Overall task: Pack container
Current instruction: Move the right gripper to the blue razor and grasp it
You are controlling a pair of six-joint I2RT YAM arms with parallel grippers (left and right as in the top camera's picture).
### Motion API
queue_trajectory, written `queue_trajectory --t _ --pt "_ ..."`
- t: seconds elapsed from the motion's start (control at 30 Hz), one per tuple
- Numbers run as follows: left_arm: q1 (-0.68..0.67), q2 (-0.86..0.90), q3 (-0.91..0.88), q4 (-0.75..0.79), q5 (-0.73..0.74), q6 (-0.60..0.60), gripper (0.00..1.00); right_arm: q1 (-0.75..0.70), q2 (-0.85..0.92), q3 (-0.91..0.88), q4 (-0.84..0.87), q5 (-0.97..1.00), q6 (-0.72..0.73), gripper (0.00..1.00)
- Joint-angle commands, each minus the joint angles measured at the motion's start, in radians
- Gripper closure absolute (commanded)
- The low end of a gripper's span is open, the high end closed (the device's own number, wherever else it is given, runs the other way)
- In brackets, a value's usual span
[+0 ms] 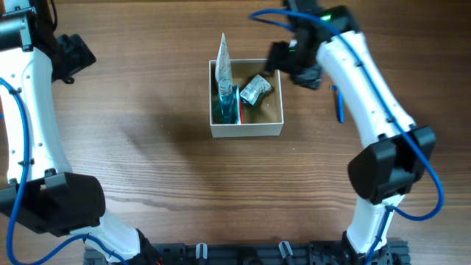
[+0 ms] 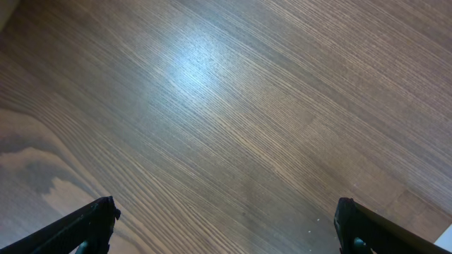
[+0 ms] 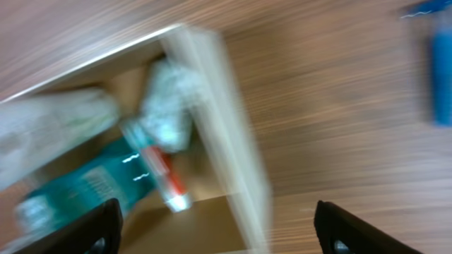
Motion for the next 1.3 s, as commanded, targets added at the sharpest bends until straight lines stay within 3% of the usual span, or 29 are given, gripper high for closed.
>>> queue_trajectory --t 0.0,0.2,0.5,0.83,1.27 --pt "0.004 0.003 -0.003 0.001 0.009 -0.009 0.01 -0.123 -0.015 -0.005 -0.055 0.101 -0.238 0.05" --pt "0.004 0.003 -0.003 0.001 0.009 -0.009 0.00 -0.230 -0.014 -0.076 -0.078 0.143 -0.411 0.04" --pt "0.004 0.003 -0.003 0.001 0.009 -0.009 0.00 -0.270 -0.014 -0.328 0.149 0.143 -0.661 0.00" --pt "0.004 0.003 -0.003 0.001 0.009 -0.009 0.00 -0.270 -0.013 -0.526 0.370 0.142 -0.672 0.00" --pt "0.004 0.003 -0.003 0.001 0.009 -0.009 0.00 -0.270 -0.013 -0.579 0.500 0.134 -0.667 0.00"
